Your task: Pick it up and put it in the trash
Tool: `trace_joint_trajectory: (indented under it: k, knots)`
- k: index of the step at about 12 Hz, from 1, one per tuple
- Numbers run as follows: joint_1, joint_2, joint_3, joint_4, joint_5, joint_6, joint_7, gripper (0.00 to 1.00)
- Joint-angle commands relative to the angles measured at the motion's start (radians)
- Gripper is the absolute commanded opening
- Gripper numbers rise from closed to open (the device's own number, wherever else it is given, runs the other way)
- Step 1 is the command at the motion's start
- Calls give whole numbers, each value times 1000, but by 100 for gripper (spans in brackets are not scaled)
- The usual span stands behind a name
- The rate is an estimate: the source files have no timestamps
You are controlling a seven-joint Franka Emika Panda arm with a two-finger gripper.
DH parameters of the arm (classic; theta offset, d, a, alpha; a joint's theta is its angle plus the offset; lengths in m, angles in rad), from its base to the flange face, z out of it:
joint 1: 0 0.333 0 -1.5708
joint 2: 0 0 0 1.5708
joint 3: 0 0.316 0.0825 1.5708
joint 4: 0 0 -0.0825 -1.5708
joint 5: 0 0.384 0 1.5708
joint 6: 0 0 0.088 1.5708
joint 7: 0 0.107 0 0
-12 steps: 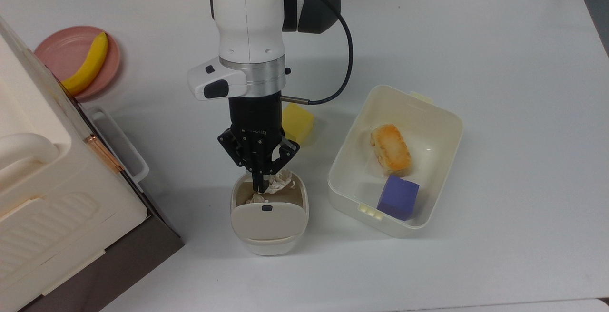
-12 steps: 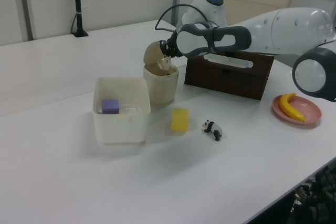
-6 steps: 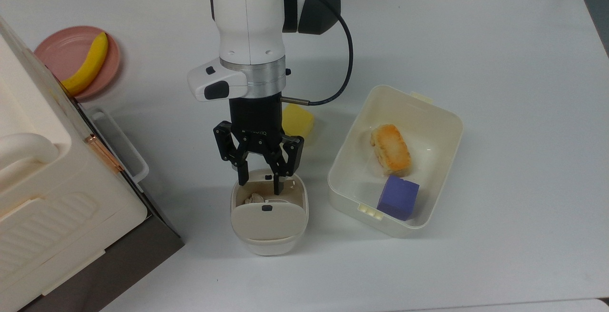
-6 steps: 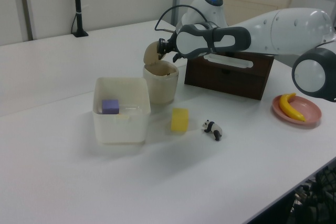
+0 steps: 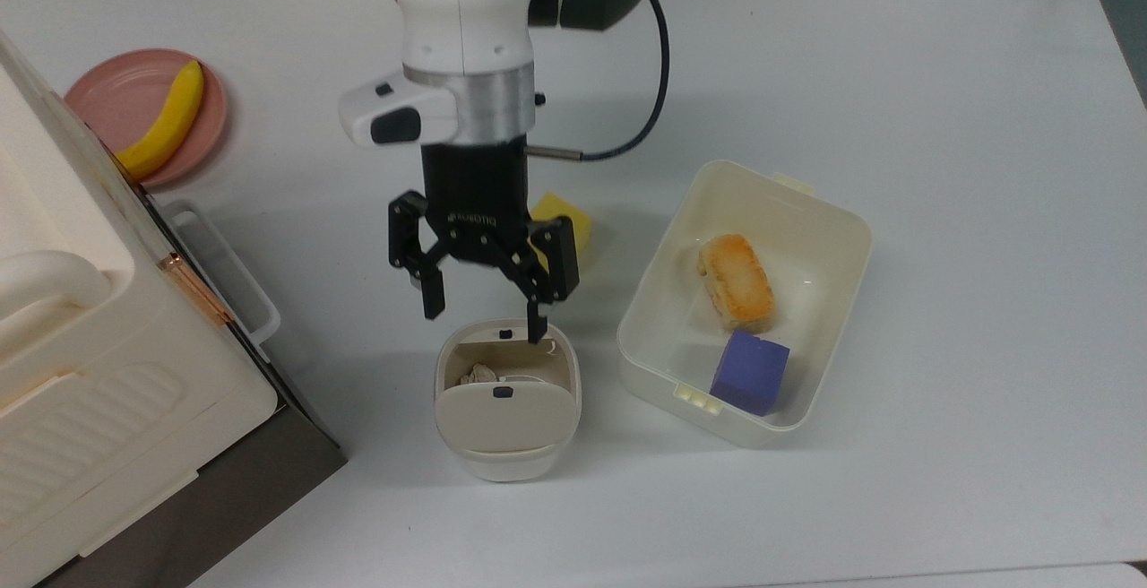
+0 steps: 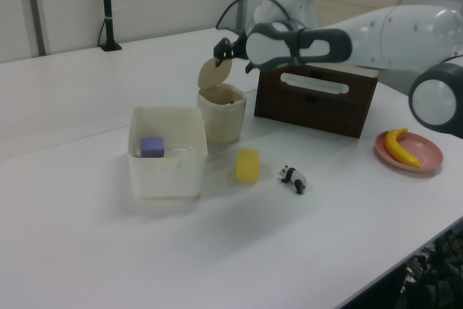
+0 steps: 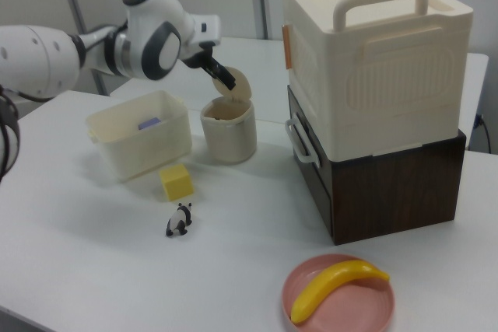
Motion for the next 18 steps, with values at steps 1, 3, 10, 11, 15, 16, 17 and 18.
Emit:
trace_joint_trajectory:
  k: [1,3,10,11,15,16,17,18]
  knots:
    - [-7,-190,0,-98,4,-292,-149,100]
    - [-5,-270,0,-98,34,-575,-327,100]
    - [-2,-444,-40,-150,53,-940,-469,100]
    - [4,-467,-58,-175,53,-934,-469,100]
    - [7,-488,-80,-199,55,-914,-414,100]
    - [7,-490,-80,-199,56,-911,-380,100]
    - [7,-491,-81,-199,58,-913,-368,100]
    - [9,-488,-80,-199,56,-913,-375,100]
